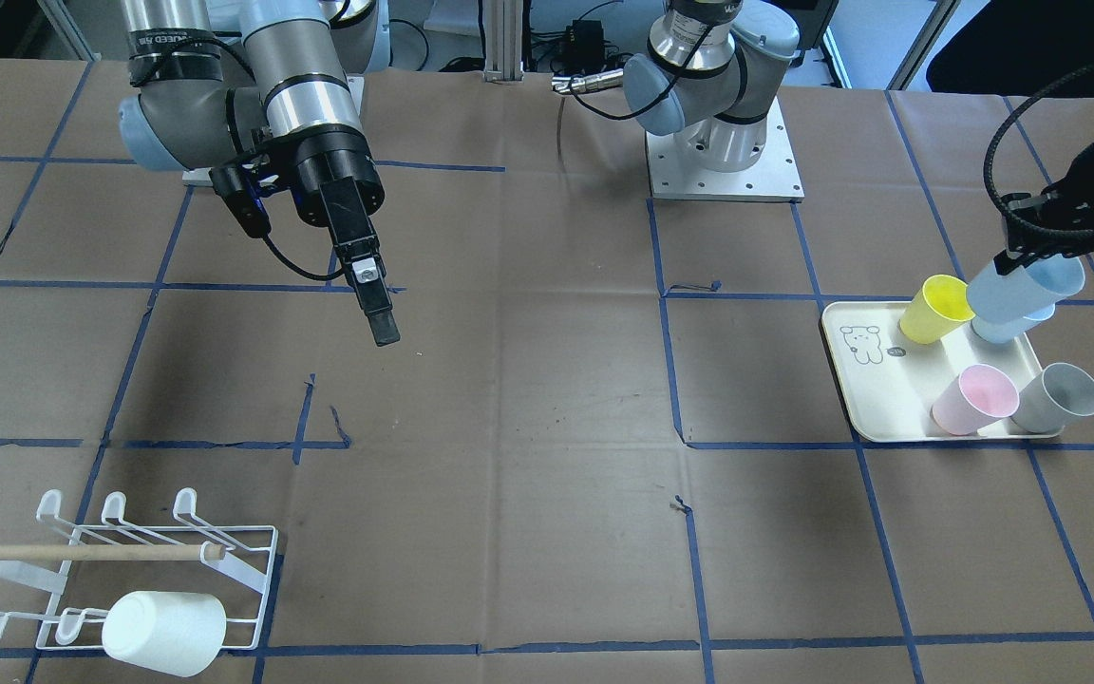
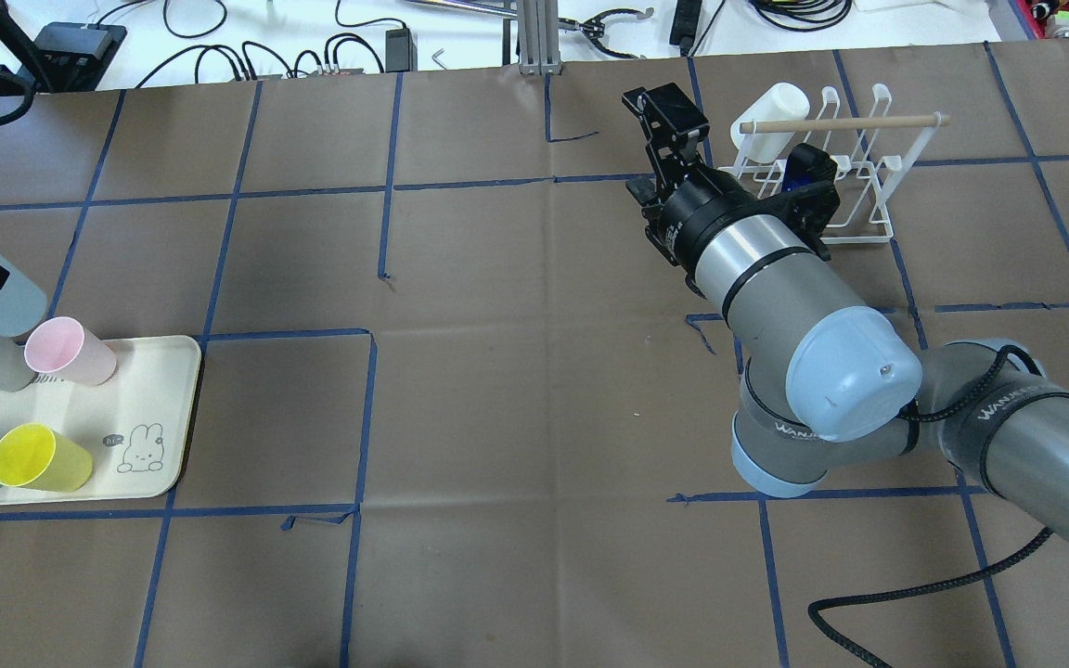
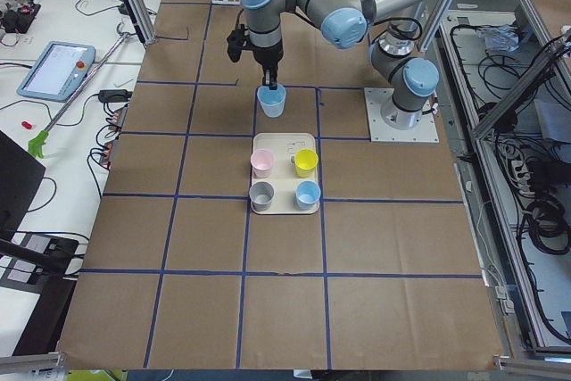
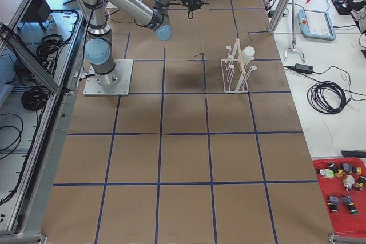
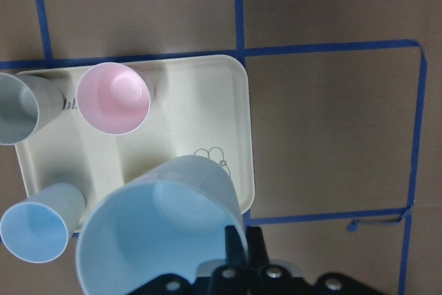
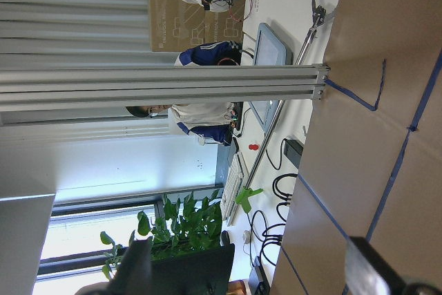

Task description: Transfer IKEA cup to right arm and place on rack

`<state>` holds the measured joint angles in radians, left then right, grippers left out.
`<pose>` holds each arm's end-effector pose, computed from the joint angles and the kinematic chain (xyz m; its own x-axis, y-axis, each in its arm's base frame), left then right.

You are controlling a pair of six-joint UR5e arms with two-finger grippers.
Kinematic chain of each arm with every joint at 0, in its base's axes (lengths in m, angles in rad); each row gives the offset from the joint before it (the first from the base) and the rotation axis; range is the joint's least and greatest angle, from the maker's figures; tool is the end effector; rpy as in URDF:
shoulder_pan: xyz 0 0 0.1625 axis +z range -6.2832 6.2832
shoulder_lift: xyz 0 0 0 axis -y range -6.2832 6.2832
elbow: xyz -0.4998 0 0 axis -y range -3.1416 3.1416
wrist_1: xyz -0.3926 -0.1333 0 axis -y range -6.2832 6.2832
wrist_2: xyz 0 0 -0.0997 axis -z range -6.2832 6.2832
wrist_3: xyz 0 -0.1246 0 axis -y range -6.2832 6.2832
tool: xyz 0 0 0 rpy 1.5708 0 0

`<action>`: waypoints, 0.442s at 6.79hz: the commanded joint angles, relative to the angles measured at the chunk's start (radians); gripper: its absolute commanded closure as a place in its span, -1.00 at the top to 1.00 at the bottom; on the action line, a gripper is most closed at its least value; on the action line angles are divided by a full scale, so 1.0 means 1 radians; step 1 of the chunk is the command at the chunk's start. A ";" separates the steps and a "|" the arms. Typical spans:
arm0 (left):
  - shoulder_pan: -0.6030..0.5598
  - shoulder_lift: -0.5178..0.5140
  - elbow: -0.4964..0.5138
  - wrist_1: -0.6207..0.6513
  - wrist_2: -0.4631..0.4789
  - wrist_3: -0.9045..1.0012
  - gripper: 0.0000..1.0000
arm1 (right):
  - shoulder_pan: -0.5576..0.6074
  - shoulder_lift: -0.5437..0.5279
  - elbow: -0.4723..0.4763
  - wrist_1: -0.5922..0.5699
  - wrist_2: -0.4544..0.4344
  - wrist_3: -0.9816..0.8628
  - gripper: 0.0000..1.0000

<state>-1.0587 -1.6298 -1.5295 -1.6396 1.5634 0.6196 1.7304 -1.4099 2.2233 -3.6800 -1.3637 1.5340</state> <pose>0.1332 -0.5108 0.5217 -0.9929 0.1050 0.0562 0.1086 0.9919 0.0661 0.2354 -0.4627 0.4334 -0.0775 0.2550 -0.9638 0.9325 0.3605 0.0204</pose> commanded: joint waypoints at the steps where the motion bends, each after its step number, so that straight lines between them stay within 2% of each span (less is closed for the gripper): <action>1: -0.087 -0.067 0.098 0.027 -0.172 0.021 -1.00 | -0.003 0.000 -0.001 0.000 0.000 0.000 1.00; 2: -0.110 -0.071 0.079 0.120 -0.351 0.022 -1.00 | -0.003 0.000 -0.001 0.000 0.000 0.000 1.00; 3: -0.113 -0.070 0.054 0.148 -0.544 0.031 -1.00 | -0.003 0.000 -0.001 -0.002 0.000 0.000 1.00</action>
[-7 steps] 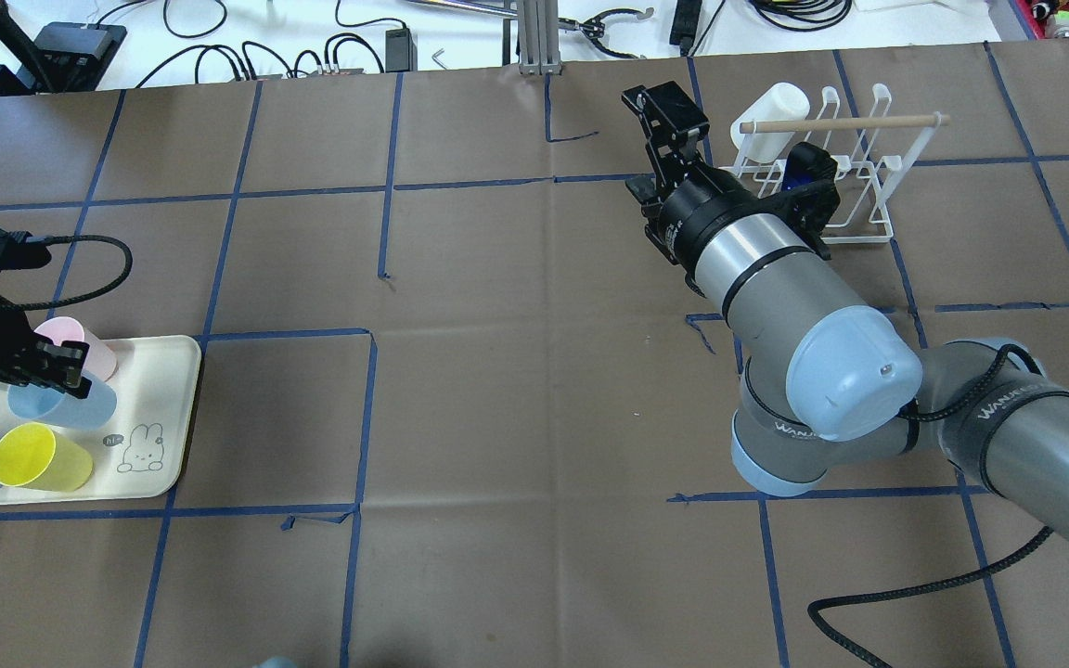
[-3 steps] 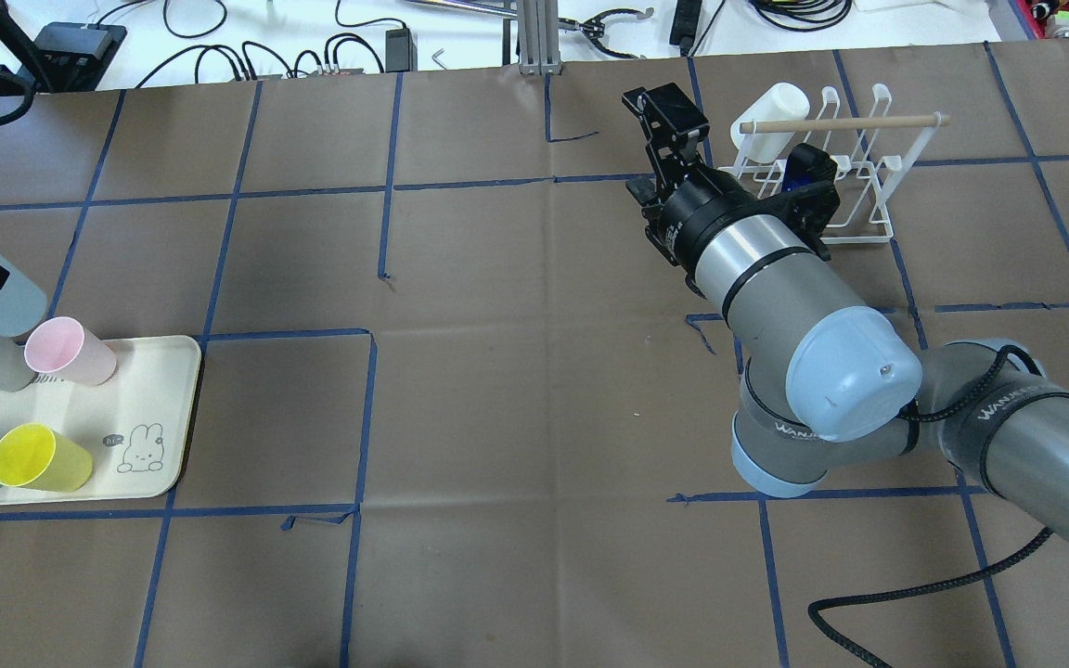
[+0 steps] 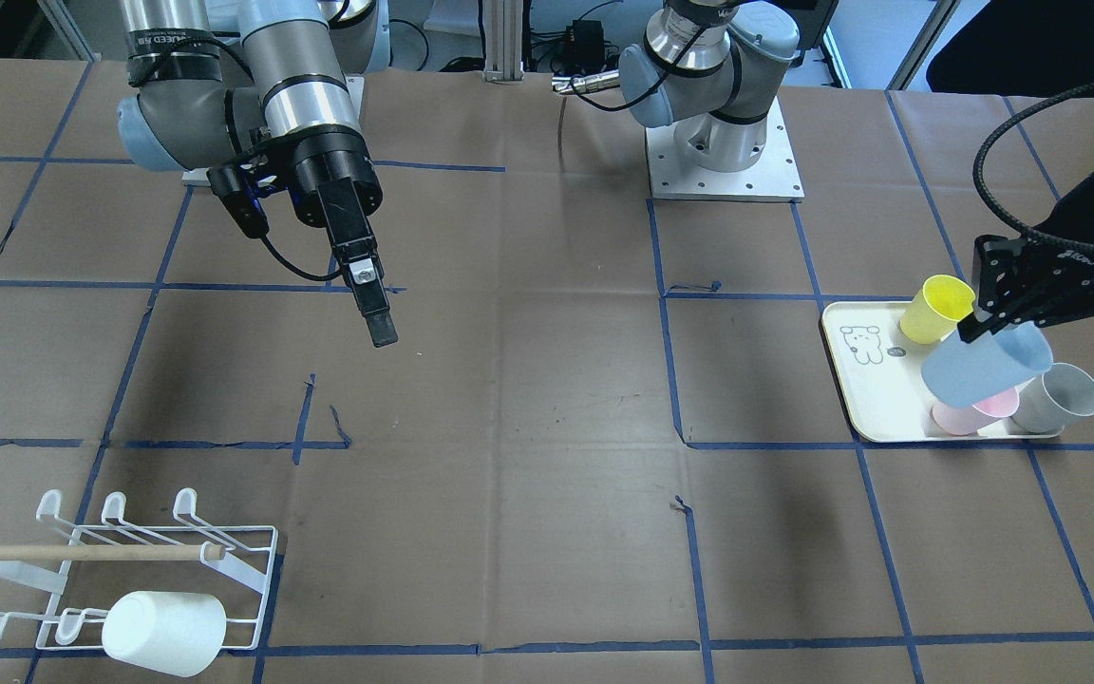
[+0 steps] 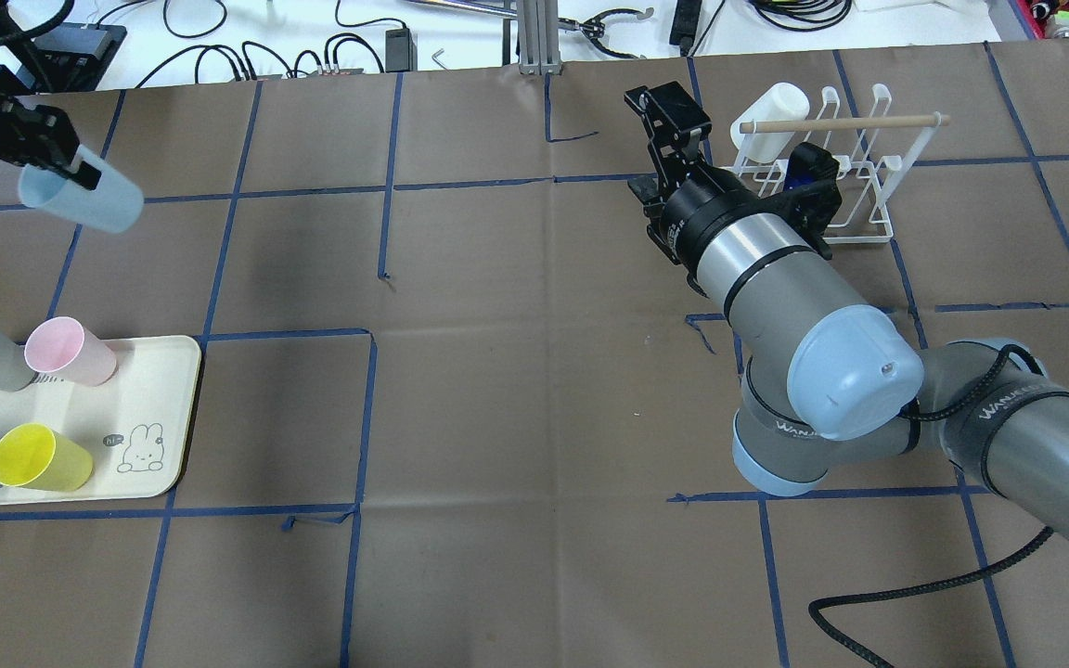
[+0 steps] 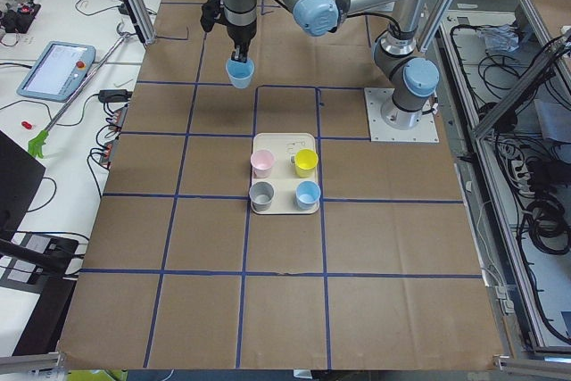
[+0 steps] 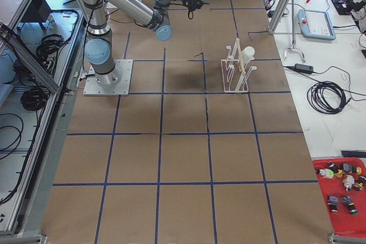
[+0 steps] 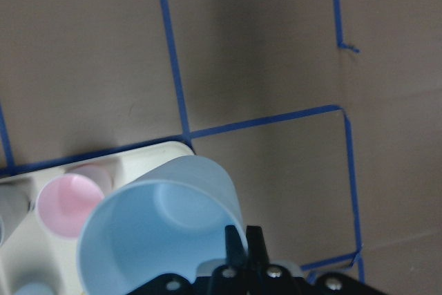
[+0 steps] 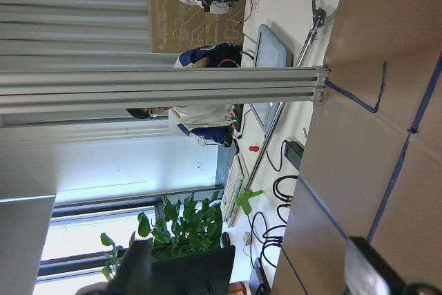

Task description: Transfer IKEA cup to right arm and place on rack

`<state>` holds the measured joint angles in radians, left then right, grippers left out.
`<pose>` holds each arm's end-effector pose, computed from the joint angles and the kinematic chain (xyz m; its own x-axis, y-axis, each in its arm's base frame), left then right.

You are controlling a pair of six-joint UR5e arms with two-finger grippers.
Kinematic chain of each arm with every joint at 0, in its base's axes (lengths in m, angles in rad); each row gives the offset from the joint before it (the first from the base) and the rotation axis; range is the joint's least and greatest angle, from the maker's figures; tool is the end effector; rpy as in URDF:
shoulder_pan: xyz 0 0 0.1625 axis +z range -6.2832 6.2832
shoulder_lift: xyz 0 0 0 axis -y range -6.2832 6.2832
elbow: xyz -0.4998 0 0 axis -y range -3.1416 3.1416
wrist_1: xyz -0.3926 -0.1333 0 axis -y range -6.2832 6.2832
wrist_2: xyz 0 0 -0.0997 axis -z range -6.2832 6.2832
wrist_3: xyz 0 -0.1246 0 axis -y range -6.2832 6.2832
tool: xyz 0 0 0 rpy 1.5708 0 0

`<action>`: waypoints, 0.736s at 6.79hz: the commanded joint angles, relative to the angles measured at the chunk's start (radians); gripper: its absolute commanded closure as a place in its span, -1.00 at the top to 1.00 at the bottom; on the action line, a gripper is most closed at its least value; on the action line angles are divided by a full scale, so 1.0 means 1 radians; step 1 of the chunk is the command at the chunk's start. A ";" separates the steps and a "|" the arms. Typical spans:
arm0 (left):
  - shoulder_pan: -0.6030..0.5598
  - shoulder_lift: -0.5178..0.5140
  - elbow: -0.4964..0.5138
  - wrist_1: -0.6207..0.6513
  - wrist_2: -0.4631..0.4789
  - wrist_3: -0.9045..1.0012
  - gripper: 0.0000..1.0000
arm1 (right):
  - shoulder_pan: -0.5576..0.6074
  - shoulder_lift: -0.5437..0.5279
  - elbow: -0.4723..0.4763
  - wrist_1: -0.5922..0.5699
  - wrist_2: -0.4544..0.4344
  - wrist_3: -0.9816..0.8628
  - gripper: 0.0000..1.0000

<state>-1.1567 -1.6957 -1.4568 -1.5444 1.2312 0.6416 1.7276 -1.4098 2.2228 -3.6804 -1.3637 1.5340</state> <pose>0.0638 -0.5797 0.5382 -0.9340 0.2477 0.2576 0.1955 0.9576 -0.2117 0.2342 -0.4635 0.4336 -0.0767 0.2545 -0.9640 0.9335 0.3579 0.0202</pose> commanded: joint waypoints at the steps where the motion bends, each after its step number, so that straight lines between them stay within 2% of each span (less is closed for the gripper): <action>1: -0.026 0.007 -0.045 0.108 -0.316 0.018 -1.00 | 0.000 0.000 0.000 -0.001 0.000 0.000 1.00; 3: -0.095 0.007 -0.161 0.438 -0.450 0.010 -0.98 | -0.002 0.002 0.000 -0.001 0.000 0.000 1.00; 5: -0.135 0.016 -0.323 0.776 -0.583 0.006 -0.97 | -0.002 0.000 -0.002 0.000 0.000 0.000 1.00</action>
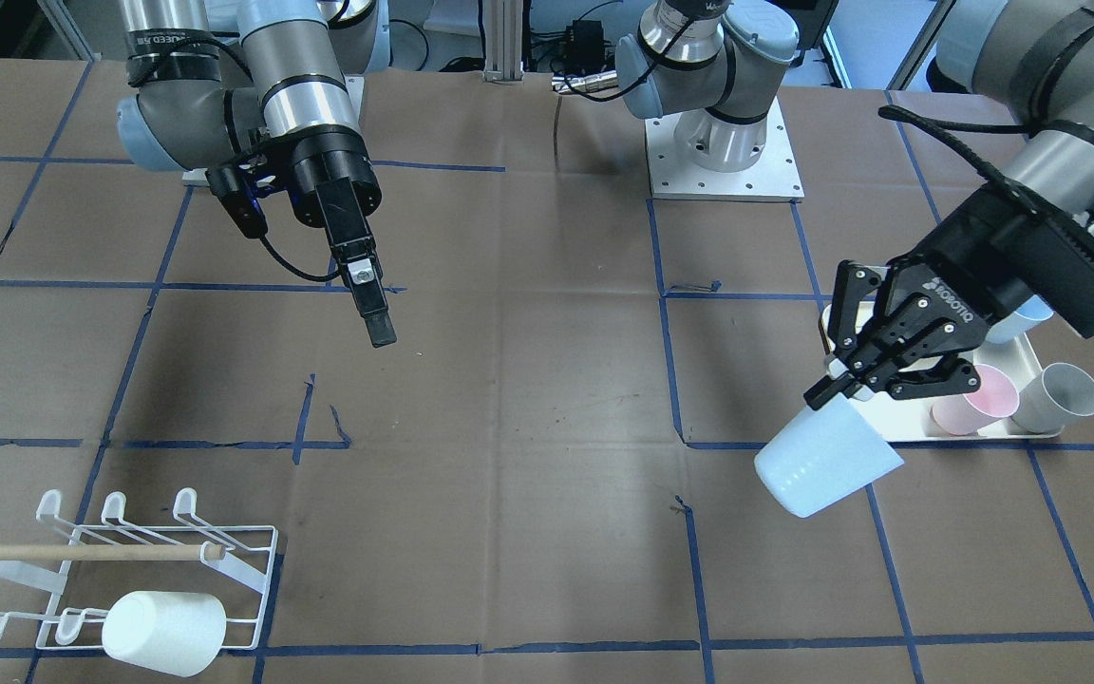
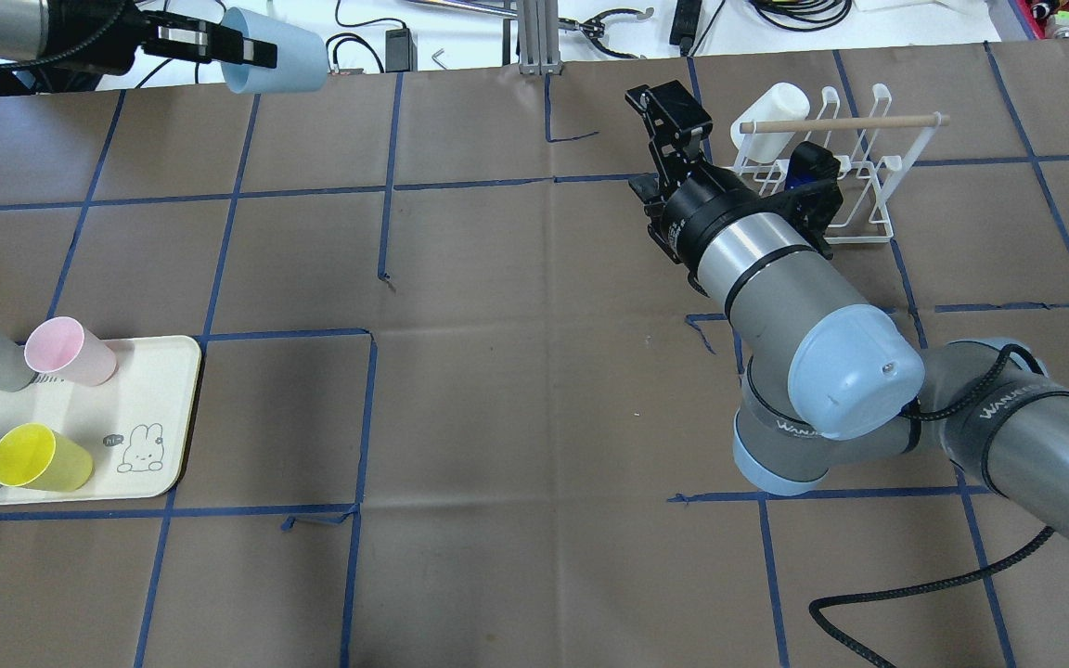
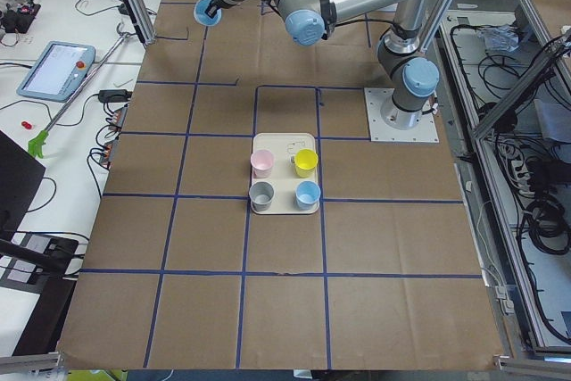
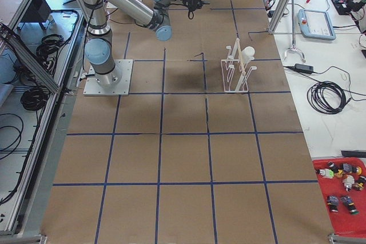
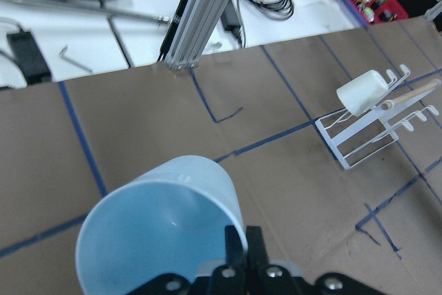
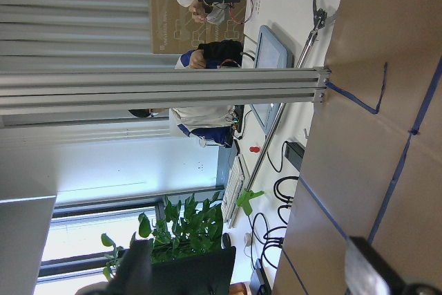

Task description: Transfer IKEA cup to right arm and place on rack

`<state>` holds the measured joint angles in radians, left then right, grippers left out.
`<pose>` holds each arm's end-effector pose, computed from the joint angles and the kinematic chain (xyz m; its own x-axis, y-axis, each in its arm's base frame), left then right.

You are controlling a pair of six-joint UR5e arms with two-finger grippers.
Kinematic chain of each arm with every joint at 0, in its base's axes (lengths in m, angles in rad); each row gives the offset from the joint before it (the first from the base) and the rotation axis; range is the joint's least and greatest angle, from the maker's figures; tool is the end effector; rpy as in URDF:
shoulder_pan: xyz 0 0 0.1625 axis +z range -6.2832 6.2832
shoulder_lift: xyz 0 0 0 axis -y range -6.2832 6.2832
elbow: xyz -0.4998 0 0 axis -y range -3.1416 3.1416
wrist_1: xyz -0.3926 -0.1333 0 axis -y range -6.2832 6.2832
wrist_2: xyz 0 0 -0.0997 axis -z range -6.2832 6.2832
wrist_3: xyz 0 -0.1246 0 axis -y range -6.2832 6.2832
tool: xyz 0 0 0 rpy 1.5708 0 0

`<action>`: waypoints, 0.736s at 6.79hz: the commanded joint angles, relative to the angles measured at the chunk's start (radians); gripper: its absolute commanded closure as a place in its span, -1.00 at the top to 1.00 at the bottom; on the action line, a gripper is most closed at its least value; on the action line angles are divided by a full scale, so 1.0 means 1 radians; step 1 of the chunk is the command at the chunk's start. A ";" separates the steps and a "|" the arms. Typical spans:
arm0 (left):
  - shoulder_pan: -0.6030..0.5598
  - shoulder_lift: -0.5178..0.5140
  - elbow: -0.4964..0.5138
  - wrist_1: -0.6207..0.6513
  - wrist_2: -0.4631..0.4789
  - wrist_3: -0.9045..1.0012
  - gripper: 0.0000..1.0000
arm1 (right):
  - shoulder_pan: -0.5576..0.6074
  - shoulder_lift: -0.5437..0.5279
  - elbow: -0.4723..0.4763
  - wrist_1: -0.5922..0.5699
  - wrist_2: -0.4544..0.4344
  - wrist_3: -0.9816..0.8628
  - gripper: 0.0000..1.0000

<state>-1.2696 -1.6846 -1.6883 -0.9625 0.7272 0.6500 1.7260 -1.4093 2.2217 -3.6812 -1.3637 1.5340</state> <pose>-0.0494 -0.6039 0.5288 -0.7373 0.5894 0.3302 0.2140 0.6673 -0.7134 0.2335 -0.4642 0.4340 -0.0761 0.2532 -0.9644 0.9341 0.3565 0.0199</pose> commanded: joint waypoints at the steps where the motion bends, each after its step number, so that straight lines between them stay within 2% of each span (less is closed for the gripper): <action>1: -0.028 0.006 -0.166 0.311 -0.142 -0.001 -0.97 | 0.001 0.000 -0.001 0.000 0.000 0.000 1.00; 2: -0.045 0.009 -0.236 0.432 -0.204 -0.001 -0.97 | 0.000 0.000 -0.001 -0.009 -0.002 0.003 1.00; 3: -0.072 -0.006 -0.296 0.579 -0.221 -0.006 -0.97 | 0.001 0.001 -0.002 0.001 -0.002 0.000 1.00; 5: -0.150 0.005 -0.388 0.735 -0.219 -0.026 -0.98 | 0.003 0.001 -0.001 0.003 -0.002 0.015 1.00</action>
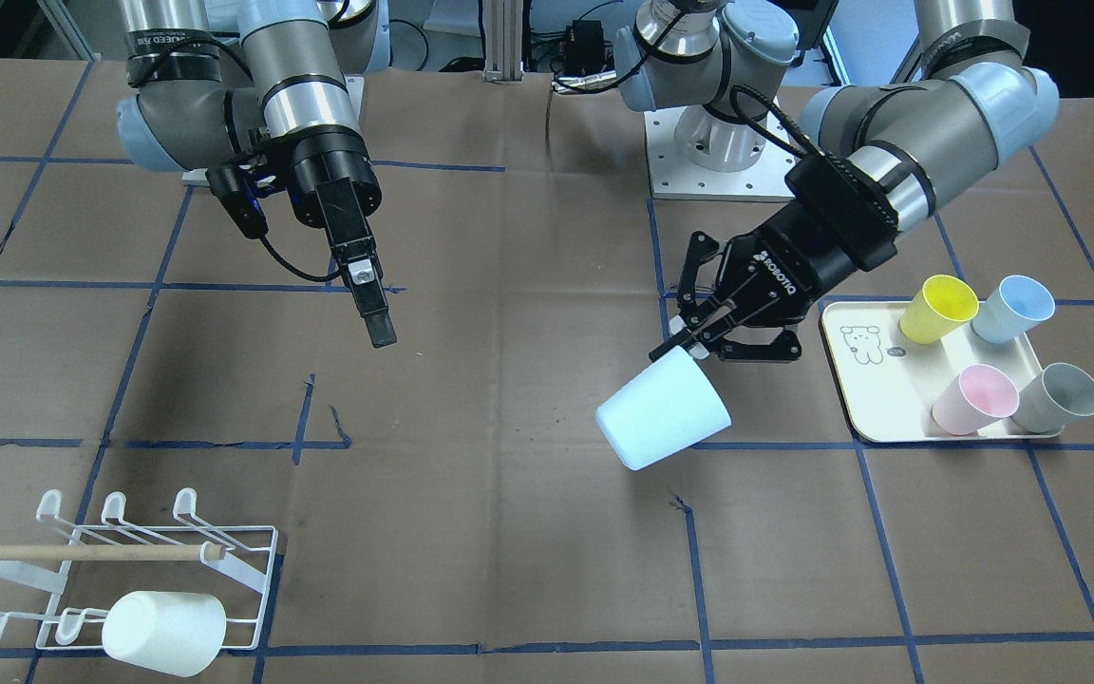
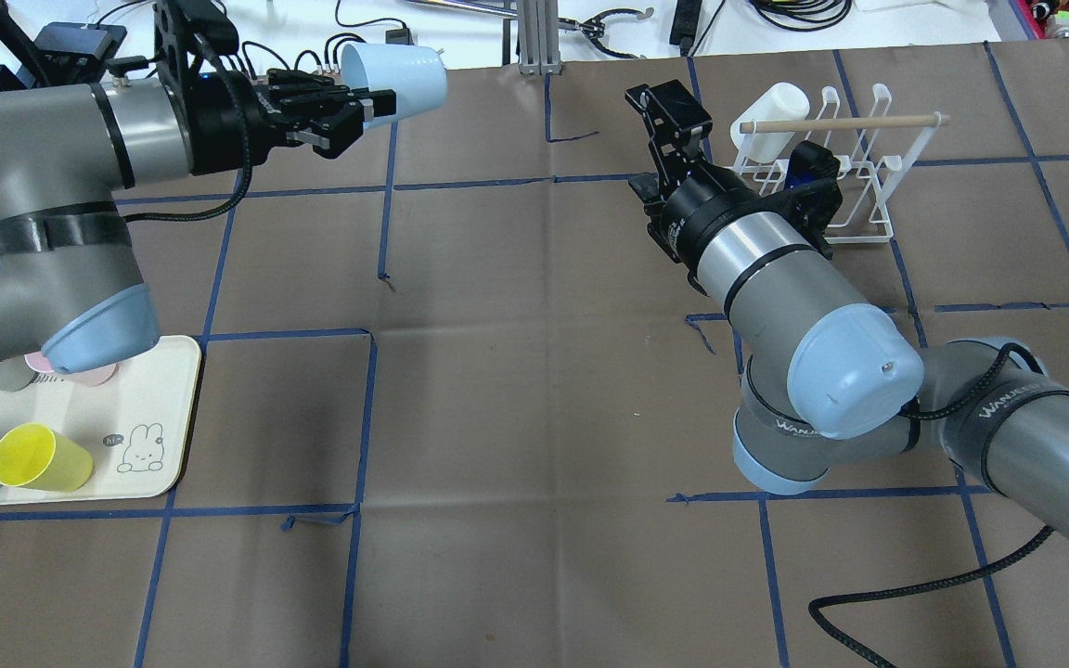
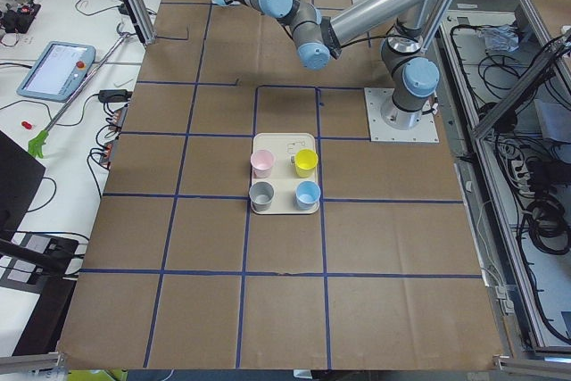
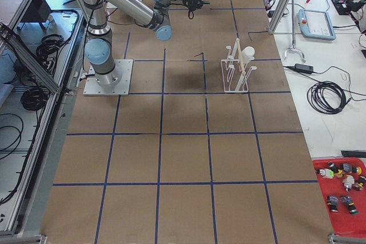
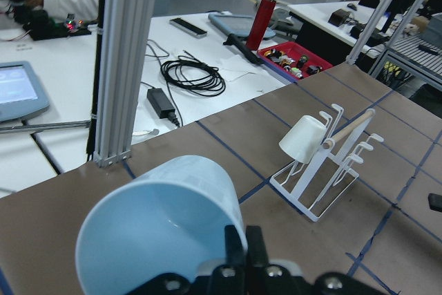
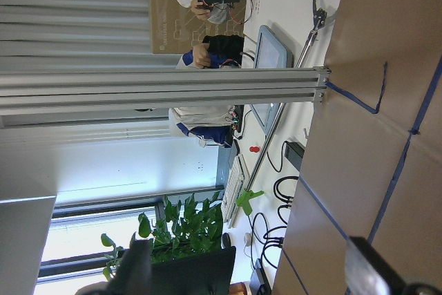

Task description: Transfer IKEA cup to right arm and place on rack

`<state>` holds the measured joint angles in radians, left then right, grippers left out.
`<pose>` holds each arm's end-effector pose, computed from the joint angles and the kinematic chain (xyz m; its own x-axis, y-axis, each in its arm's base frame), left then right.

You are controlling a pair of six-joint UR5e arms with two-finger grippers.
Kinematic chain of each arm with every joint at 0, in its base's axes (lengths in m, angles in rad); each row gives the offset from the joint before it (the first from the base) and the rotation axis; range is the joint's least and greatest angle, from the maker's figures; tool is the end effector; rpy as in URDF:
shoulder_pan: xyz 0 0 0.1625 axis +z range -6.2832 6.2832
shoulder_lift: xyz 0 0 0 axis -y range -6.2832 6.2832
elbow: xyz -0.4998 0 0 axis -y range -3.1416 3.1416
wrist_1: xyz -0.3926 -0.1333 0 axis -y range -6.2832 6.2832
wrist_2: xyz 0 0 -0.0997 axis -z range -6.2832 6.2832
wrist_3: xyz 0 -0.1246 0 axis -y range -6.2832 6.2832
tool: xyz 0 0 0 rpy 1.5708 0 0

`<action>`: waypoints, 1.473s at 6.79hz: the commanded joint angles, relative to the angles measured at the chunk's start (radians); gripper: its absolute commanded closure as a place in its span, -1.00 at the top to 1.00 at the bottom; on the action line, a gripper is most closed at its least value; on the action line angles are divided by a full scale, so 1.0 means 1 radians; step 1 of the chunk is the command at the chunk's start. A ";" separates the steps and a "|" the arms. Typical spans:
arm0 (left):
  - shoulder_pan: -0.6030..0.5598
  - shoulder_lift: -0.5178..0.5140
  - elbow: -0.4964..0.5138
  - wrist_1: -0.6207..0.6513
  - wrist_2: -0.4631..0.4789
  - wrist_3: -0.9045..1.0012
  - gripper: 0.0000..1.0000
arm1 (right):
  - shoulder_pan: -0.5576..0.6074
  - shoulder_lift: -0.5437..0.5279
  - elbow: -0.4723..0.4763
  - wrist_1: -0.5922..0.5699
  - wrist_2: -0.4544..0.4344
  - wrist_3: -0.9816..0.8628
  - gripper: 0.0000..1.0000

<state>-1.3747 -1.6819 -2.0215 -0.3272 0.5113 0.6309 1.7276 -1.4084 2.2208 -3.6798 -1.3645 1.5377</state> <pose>-0.1392 -0.5410 0.4656 -0.5633 0.8075 0.1751 0.2241 0.3532 -0.9083 0.2342 -0.4643 0.4337 -0.0732 0.2558 -0.9640 0.9341 0.3563 0.0236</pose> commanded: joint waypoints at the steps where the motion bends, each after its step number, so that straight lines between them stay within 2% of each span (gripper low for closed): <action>1: -0.082 0.010 -0.100 0.220 -0.002 -0.060 -0.98 | 0.003 -0.001 -0.001 0.044 0.004 0.013 1.00; 3: -0.089 -0.015 -0.173 0.452 -0.005 -0.172 -0.98 | 0.012 -0.026 -0.003 0.078 0.010 0.121 1.00; 5: -0.115 -0.015 -0.177 0.462 -0.005 -0.183 -0.97 | 0.032 -0.050 -0.010 0.151 0.012 0.136 1.00; 10: -0.147 0.002 -0.189 0.462 -0.004 -0.183 -0.94 | 0.076 -0.050 -0.020 0.210 0.012 0.180 0.99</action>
<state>-1.5210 -1.6847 -2.2088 0.1350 0.5077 0.4479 1.8025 -1.4574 2.2015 -3.4839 -1.3529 1.7163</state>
